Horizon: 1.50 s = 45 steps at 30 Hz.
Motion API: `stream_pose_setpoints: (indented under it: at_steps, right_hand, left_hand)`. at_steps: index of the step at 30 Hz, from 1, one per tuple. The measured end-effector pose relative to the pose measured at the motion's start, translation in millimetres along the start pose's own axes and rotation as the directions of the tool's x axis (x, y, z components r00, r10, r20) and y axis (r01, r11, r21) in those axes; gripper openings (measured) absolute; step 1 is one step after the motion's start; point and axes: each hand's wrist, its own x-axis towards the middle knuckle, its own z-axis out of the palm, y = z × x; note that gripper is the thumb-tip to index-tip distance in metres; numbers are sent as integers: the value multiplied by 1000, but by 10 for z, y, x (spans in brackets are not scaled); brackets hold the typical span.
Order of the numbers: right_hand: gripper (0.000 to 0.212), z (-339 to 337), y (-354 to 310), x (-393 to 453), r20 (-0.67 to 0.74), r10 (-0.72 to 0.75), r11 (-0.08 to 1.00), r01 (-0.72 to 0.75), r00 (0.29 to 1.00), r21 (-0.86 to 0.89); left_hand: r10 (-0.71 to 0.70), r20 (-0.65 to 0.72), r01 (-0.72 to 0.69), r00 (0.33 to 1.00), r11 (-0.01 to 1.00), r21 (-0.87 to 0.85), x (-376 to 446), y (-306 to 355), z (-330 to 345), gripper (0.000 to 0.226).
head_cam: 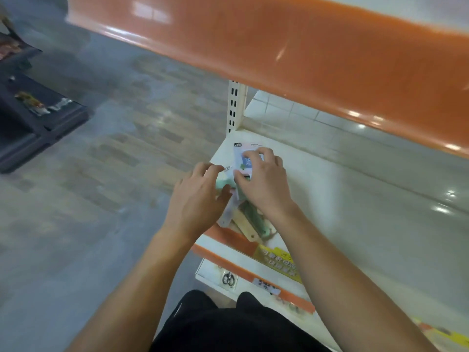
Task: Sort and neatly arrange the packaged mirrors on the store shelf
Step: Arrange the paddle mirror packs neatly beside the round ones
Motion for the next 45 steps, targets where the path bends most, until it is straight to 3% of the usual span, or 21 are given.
stream_pose_setpoints:
  at_steps: [7, 11, 23, 32, 39, 45]
  right_hand:
    - [45, 160, -50, 55, -24, 104, 992, -105, 994, -65]
    - [48, 182, -61, 62, 2, 139, 988, -139, 990, -71]
    - [38, 37, -17, -124, -139, 200, 980, -194, 970, 51]
    - [34, -248, 382, -542, -234, 366, 930, -361, 901, 62]
    - [38, -422, 854, -1037, -334, 496, 864, -493, 801, 100]
    - [43, -591, 1279, -1339, -374, 512, 851, -516, 773, 99]
  left_hand:
    - [79, 42, -76, 996, 994, -73, 172, -213, 60, 58]
    - [140, 19, -137, 990, 986, -98, 245, -275, 110, 51]
    - [255, 73, -244, 964, 960, -140, 328, -193, 142, 39]
    - [394, 88, -368, 915, 903, -221, 251, 194, 215, 44]
    - [531, 134, -489, 837, 835, -253, 77, 715, 408, 46]
    - [562, 141, -515, 815, 814, -269, -83, 1204, 560, 43]
